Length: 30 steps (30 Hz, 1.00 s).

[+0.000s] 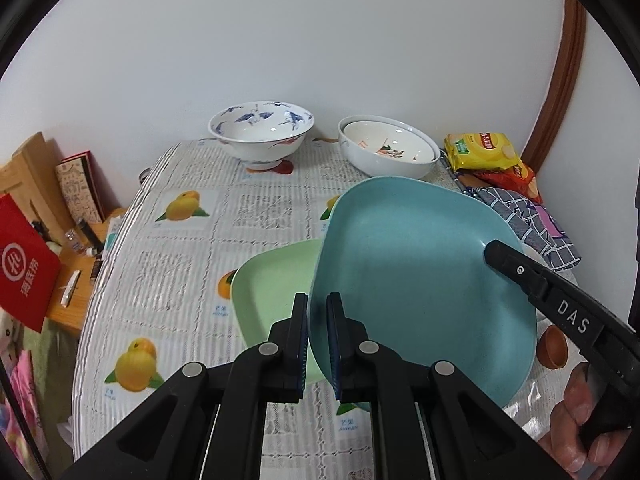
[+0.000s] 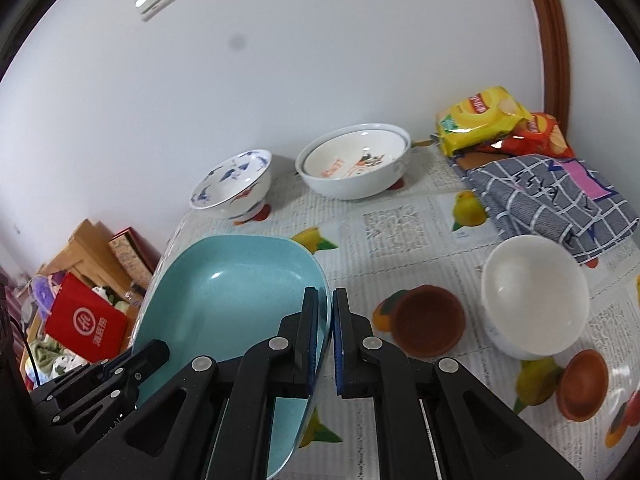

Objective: Organize plates and bowls
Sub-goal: 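Lift the blue plate with both grippers and carry it over the green plate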

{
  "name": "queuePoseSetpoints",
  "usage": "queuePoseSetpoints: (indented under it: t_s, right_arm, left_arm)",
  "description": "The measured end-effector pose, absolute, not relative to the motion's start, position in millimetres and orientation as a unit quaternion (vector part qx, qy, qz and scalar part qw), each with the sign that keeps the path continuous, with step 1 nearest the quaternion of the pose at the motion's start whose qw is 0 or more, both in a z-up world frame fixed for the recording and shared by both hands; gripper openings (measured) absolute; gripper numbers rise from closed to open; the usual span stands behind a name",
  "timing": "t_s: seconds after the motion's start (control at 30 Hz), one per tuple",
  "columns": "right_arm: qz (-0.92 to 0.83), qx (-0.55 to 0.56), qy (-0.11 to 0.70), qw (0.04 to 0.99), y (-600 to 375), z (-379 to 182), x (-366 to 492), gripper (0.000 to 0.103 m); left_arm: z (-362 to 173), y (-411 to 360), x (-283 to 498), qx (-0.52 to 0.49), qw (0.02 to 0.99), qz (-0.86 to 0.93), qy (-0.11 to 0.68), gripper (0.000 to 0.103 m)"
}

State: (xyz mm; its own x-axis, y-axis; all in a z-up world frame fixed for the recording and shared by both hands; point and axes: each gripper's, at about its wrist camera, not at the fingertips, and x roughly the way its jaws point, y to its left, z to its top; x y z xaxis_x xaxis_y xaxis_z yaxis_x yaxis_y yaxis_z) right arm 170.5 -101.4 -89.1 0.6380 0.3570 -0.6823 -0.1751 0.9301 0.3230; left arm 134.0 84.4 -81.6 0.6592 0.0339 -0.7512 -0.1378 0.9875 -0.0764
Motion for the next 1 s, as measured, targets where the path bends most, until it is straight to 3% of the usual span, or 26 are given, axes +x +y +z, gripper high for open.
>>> queuePoseSetpoints:
  t_s: [1.0]
  right_arm:
    - [0.181,0.111,0.381,0.9,-85.3,-85.9,152.1,0.006]
  left_arm:
    - [-82.8,96.6,104.0,-0.07,0.91,0.065,0.403,0.009]
